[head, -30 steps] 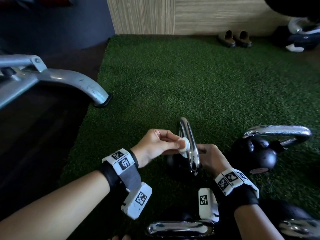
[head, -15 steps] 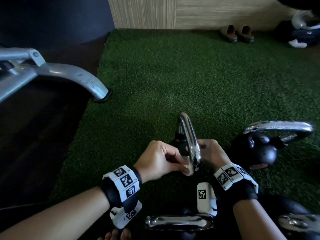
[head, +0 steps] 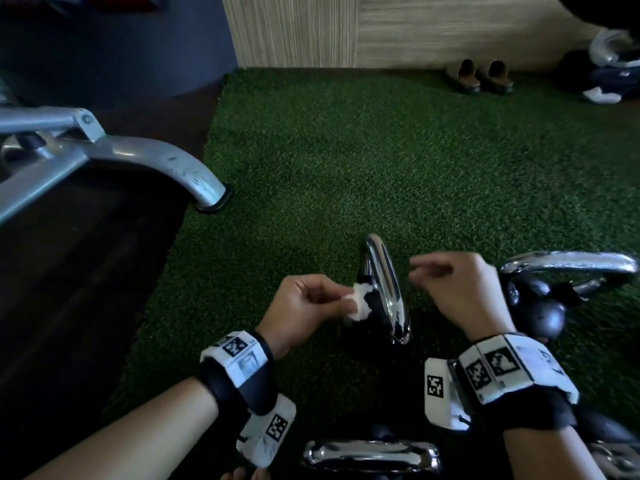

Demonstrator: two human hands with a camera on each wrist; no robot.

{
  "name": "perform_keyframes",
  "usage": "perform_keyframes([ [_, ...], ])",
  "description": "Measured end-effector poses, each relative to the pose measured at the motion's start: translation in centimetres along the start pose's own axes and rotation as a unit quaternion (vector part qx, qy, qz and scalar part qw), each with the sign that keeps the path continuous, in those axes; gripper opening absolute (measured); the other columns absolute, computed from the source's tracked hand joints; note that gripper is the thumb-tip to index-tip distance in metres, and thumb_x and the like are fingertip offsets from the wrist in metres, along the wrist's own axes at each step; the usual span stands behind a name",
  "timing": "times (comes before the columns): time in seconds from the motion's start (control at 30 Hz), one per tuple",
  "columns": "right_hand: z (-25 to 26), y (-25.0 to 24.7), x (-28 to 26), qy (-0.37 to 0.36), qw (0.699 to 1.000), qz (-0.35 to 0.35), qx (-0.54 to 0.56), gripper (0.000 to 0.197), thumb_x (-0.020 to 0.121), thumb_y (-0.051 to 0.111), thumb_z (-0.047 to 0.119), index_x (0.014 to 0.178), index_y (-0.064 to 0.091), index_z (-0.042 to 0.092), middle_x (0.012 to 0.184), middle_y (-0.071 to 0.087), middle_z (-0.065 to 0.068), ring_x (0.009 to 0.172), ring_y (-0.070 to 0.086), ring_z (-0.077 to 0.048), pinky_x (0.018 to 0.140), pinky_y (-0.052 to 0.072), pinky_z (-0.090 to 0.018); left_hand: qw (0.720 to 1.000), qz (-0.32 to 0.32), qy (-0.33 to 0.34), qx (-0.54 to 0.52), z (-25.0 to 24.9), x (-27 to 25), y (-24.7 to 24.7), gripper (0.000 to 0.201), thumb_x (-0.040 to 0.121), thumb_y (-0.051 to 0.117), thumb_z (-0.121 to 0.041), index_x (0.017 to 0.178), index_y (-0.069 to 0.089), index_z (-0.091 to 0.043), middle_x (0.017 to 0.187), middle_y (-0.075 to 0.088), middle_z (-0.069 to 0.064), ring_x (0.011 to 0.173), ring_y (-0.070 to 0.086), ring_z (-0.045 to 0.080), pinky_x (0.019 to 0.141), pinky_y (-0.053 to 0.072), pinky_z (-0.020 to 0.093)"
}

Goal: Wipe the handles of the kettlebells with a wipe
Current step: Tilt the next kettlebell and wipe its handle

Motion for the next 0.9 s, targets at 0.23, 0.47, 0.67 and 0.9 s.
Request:
perform_keyframes([
  [0.23,9.0,0.1,-3.1,-0.108,0.977,0.099,0.153,0.032,0.067,0.085,0.053,0.093,0.084,0.035,0.085,0.079,0.015,0.082,0.075,-0.005,0.081,0.06,-0.034,0.977,0.014,-0.007,-0.213,-4.1,1.1,0.4,0.018,0.074,0.072,-0.006,0.087,0.082,-0.012,0.095,0.08,0.006,0.086,0.076,0.013,0.08,0.062,0.026],
  [0.47,7.3,0.7,-2.3,-0.077,0.967,0.066,0.233,0.024,0.074,0.091,0.029,0.097,0.084,0.028,0.098,0.08,0.009,0.094,0.076,-0.011,0.092,0.06,-0.049,0.981,0.054,0.011,-0.187,-4.9,1.0,2.2,0.022,0.08,0.073,-0.006,0.098,0.08,-0.017,0.105,0.078,0.011,0.096,0.075,0.019,0.085,0.06,0.03],
  [0.67,5.5,-0.1,-1.8,-0.037,0.958,0.05,0.279,0.017,0.078,0.087,0.013,0.093,0.083,0.019,0.088,0.08,-0.007,0.087,0.077,-0.034,0.087,0.06,-0.058,0.995,0.02,0.018,-0.101,-5.5,2.0,2.2,0.04,0.083,0.062,0.024,0.098,0.06,-0.012,0.089,0.079,0.003,0.081,0.074,0.011,0.073,0.058,0.022],
  [0.9,0.4,-2.9,-0.4,0.036,0.964,-0.075,0.252,0.024,0.075,0.089,0.02,0.098,0.081,0.023,0.087,0.08,0.002,0.085,0.078,-0.02,0.086,0.063,-0.044,0.874,0.177,-0.081,0.446,3.0,1.2,5.0,0.13,0.07,0.09,-0.042,0.163,0.006,-0.005,0.167,0.025,0.012,0.155,0.024,0.026,0.125,0.027,0.033],
])
Point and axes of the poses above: each hand's wrist, its own x-axis towards the middle knuckle, its own y-axis out of the palm, z = x × y, the point moved 10 cm from there along x, towards the middle knuckle
